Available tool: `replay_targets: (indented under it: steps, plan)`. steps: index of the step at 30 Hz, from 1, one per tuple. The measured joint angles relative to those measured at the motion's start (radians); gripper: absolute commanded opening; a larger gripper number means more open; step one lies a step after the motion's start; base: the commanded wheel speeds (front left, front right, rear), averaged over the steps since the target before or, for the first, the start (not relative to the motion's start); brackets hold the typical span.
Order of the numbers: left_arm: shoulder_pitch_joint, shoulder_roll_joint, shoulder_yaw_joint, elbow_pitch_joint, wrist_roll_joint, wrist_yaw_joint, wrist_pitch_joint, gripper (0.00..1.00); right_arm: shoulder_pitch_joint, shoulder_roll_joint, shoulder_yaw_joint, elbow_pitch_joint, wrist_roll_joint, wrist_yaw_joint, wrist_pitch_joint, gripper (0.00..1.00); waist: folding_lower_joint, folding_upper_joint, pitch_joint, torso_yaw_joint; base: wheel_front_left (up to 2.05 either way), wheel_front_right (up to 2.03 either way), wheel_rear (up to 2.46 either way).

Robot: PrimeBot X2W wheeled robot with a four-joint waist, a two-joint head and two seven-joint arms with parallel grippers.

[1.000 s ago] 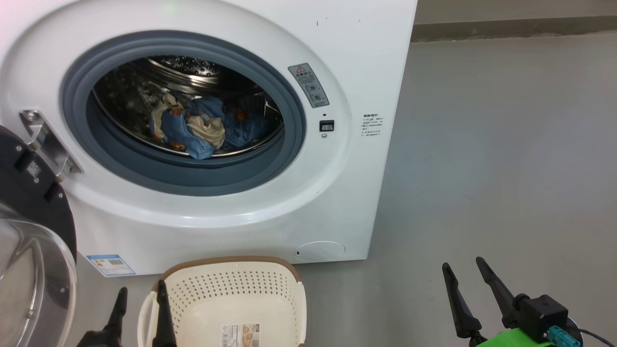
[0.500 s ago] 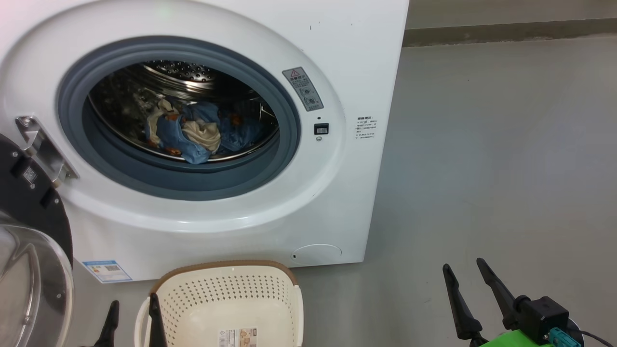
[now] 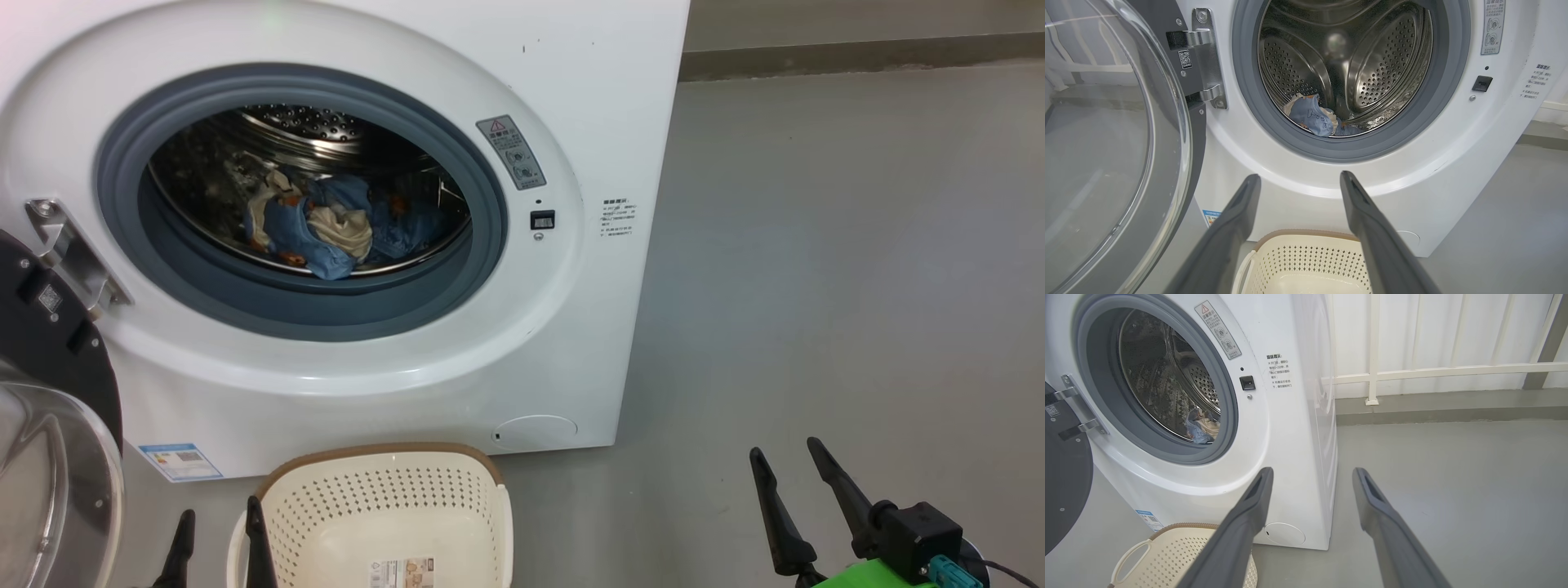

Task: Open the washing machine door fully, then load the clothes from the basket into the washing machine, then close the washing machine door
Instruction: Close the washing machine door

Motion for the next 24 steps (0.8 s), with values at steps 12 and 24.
replay_targets:
  steps: [12, 24]
  plan:
    - [0.000, 0.000, -0.001, 0.000, 0.000, 0.005, 0.000, 1.00, 0.000, 0.000, 0.000, -0.001, 0.000, 0.000, 0.000, 1.00, 0.0000, -0.0001, 0.005, 0.001, -1.00, 1.00, 0.00]
    - [0.001, 0.000, 0.013, -0.002, 0.011, 0.019, 0.000, 1.00, 0.000, 0.000, 0.000, -0.001, 0.000, 0.000, 0.000, 1.00, 0.0000, 0.0000, 0.012, 0.004, -1.36, 1.36, 0.00]
